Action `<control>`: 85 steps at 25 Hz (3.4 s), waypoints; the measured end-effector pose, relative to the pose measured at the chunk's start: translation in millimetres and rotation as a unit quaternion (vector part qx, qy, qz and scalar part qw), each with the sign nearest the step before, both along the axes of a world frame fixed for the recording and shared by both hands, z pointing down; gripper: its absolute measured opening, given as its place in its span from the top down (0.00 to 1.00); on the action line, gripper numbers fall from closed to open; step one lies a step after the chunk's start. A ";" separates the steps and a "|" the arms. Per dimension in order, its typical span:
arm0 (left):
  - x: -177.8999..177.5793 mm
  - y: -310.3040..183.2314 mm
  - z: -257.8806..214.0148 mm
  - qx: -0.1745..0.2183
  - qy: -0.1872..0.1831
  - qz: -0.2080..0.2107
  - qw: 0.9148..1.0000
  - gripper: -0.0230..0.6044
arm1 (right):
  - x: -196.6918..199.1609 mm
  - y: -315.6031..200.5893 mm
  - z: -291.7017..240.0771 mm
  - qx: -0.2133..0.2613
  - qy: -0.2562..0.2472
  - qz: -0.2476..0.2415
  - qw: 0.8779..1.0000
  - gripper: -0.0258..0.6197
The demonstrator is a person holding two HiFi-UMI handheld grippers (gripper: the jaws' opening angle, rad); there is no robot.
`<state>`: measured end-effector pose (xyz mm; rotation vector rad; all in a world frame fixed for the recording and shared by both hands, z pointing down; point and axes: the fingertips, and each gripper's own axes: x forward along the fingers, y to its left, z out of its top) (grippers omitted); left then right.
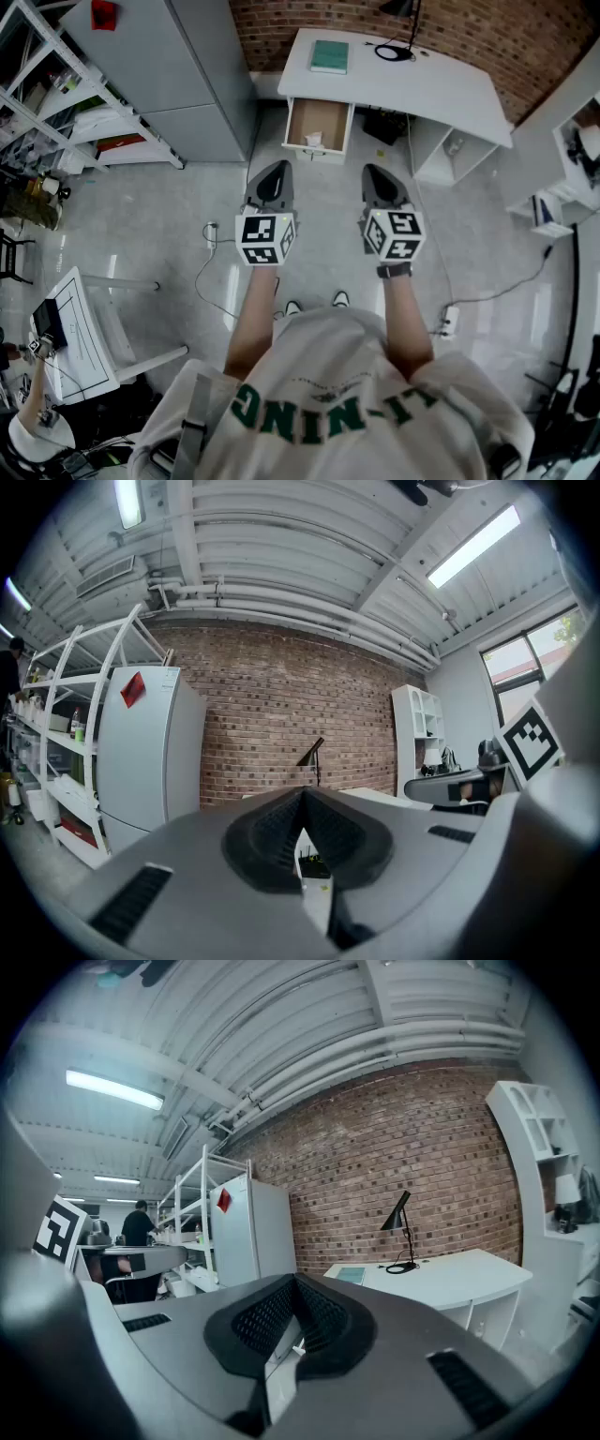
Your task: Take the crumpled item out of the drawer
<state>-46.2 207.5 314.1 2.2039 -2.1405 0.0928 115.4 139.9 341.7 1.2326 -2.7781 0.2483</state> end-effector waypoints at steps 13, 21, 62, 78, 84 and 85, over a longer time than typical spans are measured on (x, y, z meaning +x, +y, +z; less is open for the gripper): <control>40.4 -11.6 0.7 -0.005 -0.003 -0.006 1.000 0.97 | 34.3 -11.8 1.0 -0.005 -0.010 -0.014 1.000 0.96; 76.0 -17.2 5.6 -0.015 -0.012 -0.013 1.000 0.97 | 55.4 -17.3 11.1 -0.006 -0.049 -0.022 0.999 0.96; -67.0 -273.5 65.7 -0.057 0.023 0.024 0.998 0.97 | -96.8 -252.1 51.8 -0.039 0.025 -0.015 0.999 0.96; -96.4 -350.7 193.7 -0.167 0.030 0.064 0.983 0.97 | -143.8 -308.7 158.5 -0.128 0.054 -0.022 0.990 0.96; -104.8 -381.4 255.6 -0.226 0.049 0.069 0.970 0.97 | -157.6 -334.7 195.7 -0.163 0.058 -0.035 0.984 0.96; -106.6 -386.6 264.9 -0.235 0.049 0.069 0.968 0.97 | -158.8 -339.6 202.2 -0.168 0.060 -0.036 0.983 0.96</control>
